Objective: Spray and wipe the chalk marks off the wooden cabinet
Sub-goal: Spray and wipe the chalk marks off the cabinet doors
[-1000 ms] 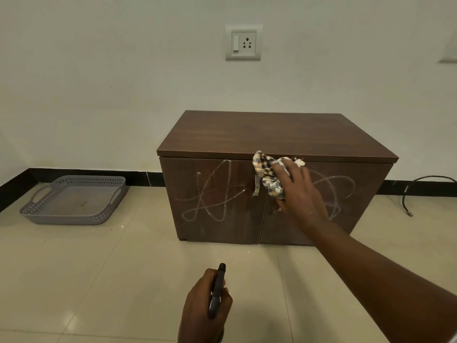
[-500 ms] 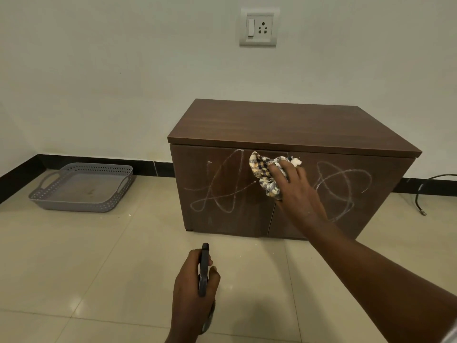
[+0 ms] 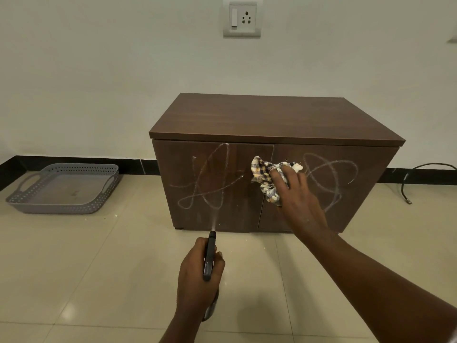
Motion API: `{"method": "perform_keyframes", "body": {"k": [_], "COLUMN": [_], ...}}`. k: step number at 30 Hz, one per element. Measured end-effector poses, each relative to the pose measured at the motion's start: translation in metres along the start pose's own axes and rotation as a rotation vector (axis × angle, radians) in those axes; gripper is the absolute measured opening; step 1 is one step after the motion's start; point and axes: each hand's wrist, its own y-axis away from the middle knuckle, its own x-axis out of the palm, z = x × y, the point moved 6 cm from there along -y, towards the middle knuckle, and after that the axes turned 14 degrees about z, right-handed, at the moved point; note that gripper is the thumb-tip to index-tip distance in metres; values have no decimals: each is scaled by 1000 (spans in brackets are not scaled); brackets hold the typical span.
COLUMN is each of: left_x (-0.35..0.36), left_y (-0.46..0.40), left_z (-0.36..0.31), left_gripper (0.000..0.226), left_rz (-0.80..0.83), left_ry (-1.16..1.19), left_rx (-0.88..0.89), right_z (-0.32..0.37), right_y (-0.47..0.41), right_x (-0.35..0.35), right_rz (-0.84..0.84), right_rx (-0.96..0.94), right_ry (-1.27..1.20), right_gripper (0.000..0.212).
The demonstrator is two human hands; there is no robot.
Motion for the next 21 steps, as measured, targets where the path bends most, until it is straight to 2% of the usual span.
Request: {"method": "perform_keyframes", "body": {"k": [12,17,21], "left_x": [1,10,28], "left_y": [-5,9,19], "left_z": [9,27,33], "left_gripper": [19,22,11], "left_rz": [-26,49,189], "left_ry": [-19,-20,-113], "left_rx": [-1,13,54], "right_z": [-10,-10,-10], "right_y": [3,6,7], "right_x": [16,29,35], "right_rz": [12,43,54], "right_rx": [66,85,87], "right_ry": [-17,-42,-50], "right_gripper": [85,85,84]}}
